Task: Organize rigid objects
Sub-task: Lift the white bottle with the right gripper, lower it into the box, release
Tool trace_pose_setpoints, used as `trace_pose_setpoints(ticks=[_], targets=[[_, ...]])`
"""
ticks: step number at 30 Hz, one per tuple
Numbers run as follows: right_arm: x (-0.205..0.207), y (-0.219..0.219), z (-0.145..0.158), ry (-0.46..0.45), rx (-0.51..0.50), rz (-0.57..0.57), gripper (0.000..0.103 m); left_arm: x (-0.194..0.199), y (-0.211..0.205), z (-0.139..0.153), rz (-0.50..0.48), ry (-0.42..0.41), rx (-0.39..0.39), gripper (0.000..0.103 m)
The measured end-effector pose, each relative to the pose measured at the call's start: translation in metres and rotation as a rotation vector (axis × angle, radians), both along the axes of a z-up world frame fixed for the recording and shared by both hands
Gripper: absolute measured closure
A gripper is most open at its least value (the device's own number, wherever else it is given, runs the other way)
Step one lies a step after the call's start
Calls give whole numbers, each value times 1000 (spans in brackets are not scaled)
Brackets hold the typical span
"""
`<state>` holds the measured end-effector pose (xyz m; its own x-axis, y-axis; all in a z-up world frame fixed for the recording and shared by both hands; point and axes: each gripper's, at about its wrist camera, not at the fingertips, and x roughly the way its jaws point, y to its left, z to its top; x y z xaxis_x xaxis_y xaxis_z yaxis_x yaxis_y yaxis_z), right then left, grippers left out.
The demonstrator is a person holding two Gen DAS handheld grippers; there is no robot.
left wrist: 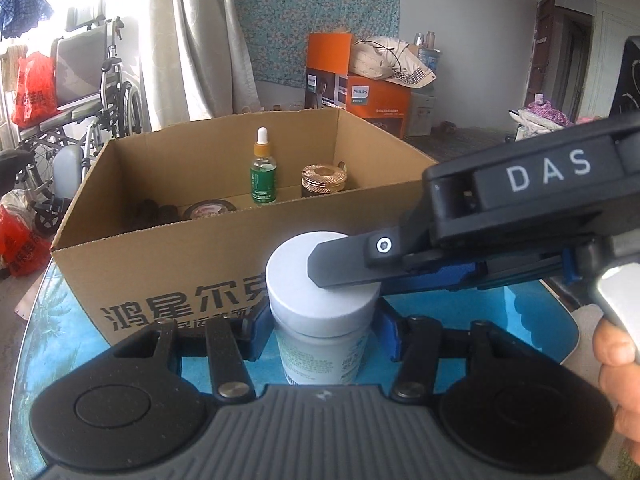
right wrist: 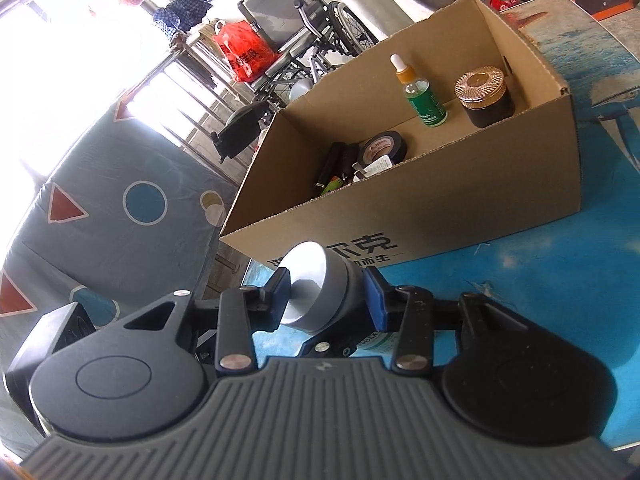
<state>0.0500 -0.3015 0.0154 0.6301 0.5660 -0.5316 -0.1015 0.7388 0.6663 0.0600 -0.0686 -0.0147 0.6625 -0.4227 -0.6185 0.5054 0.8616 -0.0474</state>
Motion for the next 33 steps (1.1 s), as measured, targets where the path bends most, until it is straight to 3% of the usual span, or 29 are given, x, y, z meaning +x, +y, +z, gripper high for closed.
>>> trace_pose_setpoints(ticks=[7, 21, 33], targets=[[-7, -23, -8, 15, 2, -52, 61, 6, -22, -5, -45, 21, 32, 49], [2, -24, -11, 44, -5, -51, 60, 7, -33, -8, -61, 6, 83, 49], [1, -24, -12, 51, -10, -55, 59, 8, -34, -10, -50, 4, 77, 49]])
